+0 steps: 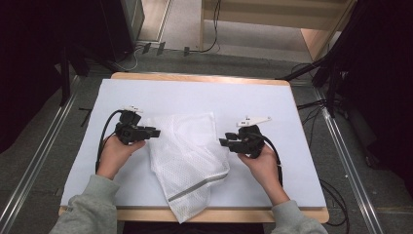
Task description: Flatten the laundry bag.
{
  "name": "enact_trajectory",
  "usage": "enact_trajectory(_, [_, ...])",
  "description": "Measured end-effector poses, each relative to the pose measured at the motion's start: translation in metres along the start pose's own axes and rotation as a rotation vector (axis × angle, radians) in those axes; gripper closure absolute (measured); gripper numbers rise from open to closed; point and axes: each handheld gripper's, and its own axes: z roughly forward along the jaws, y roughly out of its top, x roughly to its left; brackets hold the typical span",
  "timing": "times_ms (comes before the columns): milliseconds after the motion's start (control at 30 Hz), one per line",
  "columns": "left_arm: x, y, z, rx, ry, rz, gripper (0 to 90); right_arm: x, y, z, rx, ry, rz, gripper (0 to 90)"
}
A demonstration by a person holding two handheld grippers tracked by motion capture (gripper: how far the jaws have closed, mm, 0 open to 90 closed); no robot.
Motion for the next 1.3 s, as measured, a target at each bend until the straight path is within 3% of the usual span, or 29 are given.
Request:
enact_trajectory(133, [-0.004,-0.018,-0.009,0.018,0.02,-0.005,57.7,-0.015,0.009,0.021,0.021,-0.007,0.024,62.6])
enact_trajectory(467, [-0.02,-0.051,-0.015,0.045,0.04,-0.033,54.0,-0.031,0.015,0.054,0.071,-0.022,0.04,62.4])
enact_trajectory(567, [-0.022,-0.06,-0.013,0.043,0.023,-0.075,53.6,-0.036,0.012,0.064,0.099,-0.029,0.055,62.2])
enact_trajectory(700, [-0.027,-0.066,-0.002,0.083,0.032,-0.071,53.1,-0.038,0.009,0.072,0.119,-0.034,0.062,62.3])
enact_trajectory(767, [-0.028,-0.066,0.001,0.08,0.028,-0.074,53.0,-0.039,0.009,0.074,0.102,-0.024,0.052,62.3])
enact_trajectory(833, [-0.028,-0.066,0.003,0.081,0.025,-0.076,55.8,-0.038,0.009,0.077,0.092,-0.015,0.058,63.5])
enact_trajectory(933, [-0.03,-0.066,0.006,0.083,0.026,-0.06,67.8,-0.034,0.01,0.08,0.09,-0.031,0.027,71.2])
enact_trajectory(1033, [-0.028,-0.065,0.008,0.094,0.02,-0.037,78.9,-0.031,0.011,0.082,0.097,-0.032,0.016,81.7])
enact_trajectory(1067, [-0.028,-0.065,0.008,0.094,0.012,-0.034,86.8,-0.03,0.012,0.083,0.104,-0.016,0.011,89.5])
enact_trajectory(1167, [-0.024,-0.061,0.012,0.109,-0.021,-0.039,90.0,-0.031,0.016,0.084,0.13,-0.009,0.025,90.0])
enact_trajectory(1300, [-0.018,-0.053,0.01,0.079,-0.046,-0.057,90.0,-0.034,0.02,0.079,0.12,-0.007,0.035,90.0])
